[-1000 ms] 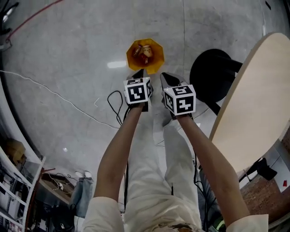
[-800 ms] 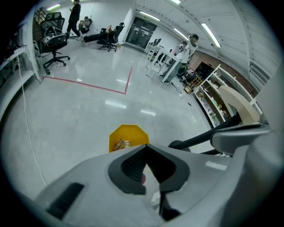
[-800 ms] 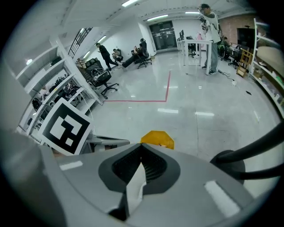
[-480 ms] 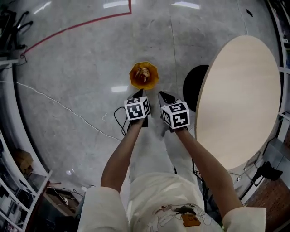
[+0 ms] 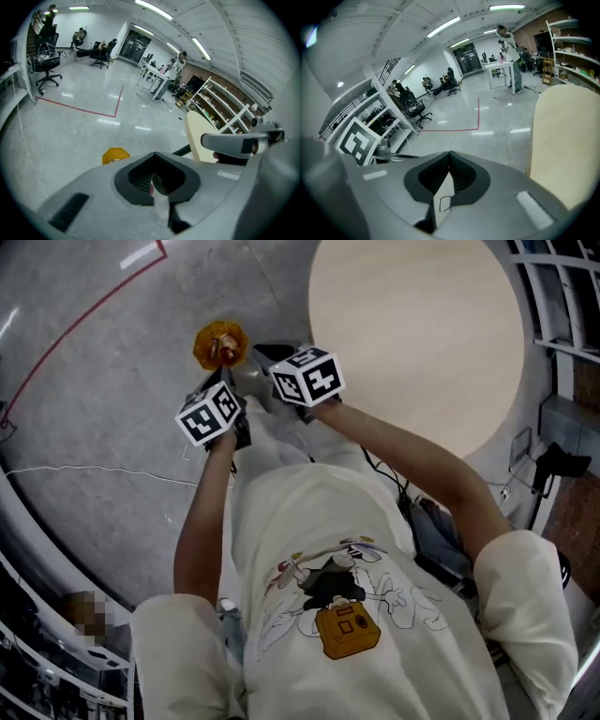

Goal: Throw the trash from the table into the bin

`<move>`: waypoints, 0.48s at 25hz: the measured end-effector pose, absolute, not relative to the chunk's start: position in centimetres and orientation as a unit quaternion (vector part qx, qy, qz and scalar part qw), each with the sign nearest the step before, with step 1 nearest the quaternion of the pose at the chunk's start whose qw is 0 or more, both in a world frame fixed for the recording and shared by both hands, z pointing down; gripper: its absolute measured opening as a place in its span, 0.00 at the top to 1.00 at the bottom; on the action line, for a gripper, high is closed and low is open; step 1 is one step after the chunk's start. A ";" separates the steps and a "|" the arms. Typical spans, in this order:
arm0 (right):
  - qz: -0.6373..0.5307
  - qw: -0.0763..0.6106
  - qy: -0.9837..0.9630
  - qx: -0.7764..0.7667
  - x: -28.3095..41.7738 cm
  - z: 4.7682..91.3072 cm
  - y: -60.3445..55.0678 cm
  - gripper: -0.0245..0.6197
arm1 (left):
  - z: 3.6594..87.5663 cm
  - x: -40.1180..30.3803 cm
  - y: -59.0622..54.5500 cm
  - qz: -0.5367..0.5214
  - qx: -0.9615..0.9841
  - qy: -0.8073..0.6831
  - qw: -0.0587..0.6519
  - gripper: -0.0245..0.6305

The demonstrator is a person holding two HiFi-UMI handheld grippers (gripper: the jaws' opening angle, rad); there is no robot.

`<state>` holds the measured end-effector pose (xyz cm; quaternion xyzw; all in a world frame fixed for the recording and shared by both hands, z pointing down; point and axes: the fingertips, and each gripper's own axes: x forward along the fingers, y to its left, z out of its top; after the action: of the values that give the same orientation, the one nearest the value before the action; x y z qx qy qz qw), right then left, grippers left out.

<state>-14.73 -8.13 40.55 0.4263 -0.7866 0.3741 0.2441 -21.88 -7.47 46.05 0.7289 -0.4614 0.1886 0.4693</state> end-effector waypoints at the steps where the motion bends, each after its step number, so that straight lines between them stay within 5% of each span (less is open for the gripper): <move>1: 0.372 0.242 -0.793 0.418 -14.7 39.5 -7.4 0.95 | 45.3 -21.3 -7.0 0.188 0.735 -0.455 0.466 0.95; 12: 0.339 0.219 -0.837 0.370 -14.9 31.3 -1.3 0.95 | 37.5 -20.8 -4.2 0.174 0.752 -0.473 0.425 0.95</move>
<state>-14.90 -1.27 31.28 0.3696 -0.8367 0.3394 0.2194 -20.85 -4.16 37.54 0.7520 -0.4731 0.1745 0.4246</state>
